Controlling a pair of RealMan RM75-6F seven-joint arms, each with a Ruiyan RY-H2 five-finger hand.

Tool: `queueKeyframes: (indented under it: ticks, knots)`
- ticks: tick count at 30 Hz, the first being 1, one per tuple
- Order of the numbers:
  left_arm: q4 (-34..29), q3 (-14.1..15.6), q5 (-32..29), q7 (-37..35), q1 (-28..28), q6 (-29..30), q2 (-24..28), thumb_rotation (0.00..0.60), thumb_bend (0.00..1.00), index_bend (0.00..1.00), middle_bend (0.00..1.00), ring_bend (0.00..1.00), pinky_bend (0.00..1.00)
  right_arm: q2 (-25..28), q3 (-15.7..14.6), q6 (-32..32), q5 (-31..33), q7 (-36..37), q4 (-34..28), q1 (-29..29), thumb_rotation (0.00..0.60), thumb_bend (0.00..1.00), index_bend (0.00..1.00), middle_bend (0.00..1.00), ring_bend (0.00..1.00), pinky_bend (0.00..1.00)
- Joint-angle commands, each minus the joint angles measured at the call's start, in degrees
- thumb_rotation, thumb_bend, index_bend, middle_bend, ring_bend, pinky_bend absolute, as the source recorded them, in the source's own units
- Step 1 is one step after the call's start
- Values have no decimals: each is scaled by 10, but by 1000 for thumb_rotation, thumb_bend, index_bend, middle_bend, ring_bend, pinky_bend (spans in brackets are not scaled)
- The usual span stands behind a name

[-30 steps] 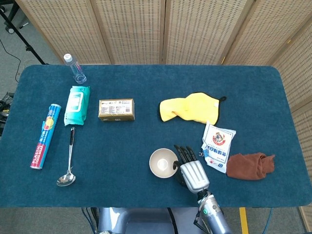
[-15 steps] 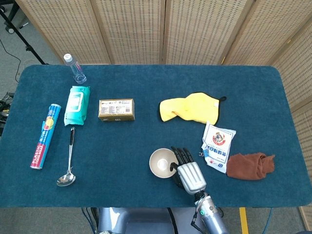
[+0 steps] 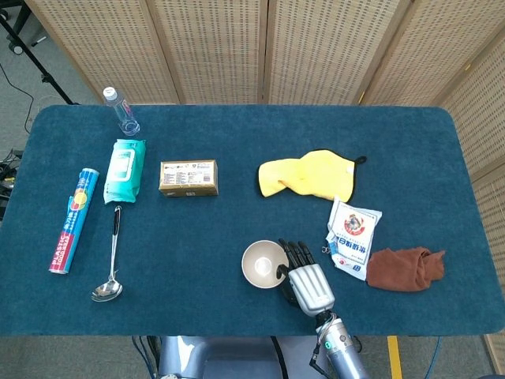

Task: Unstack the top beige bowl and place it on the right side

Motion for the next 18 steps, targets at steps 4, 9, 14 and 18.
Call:
queueKeyframes:
  ticks: [4,9,14,18]
  knots:
    - [0,1,0,0,-1,-1,-1,323,102,0,0,0,0,-1,1,1,0,0,0,1,600,451,471,0,0,0]
    - [-2,1,0,1,-1,0,0,322,102,0,0,0,0,-1,0,2,3,-2,0,1,600,466,471,0,0,0]
    - [-1,1,-2,-2,0,1,0,323,103,0,0,0,0,-2,0,4,4,-4,-1,1,600,491,471,0,0,0]
    - [1,2,-1,-4,0,2,-1,322,103,0,0,0,0,-5,-2,4,4,-3,2,0,600,492,472,0,0,0]
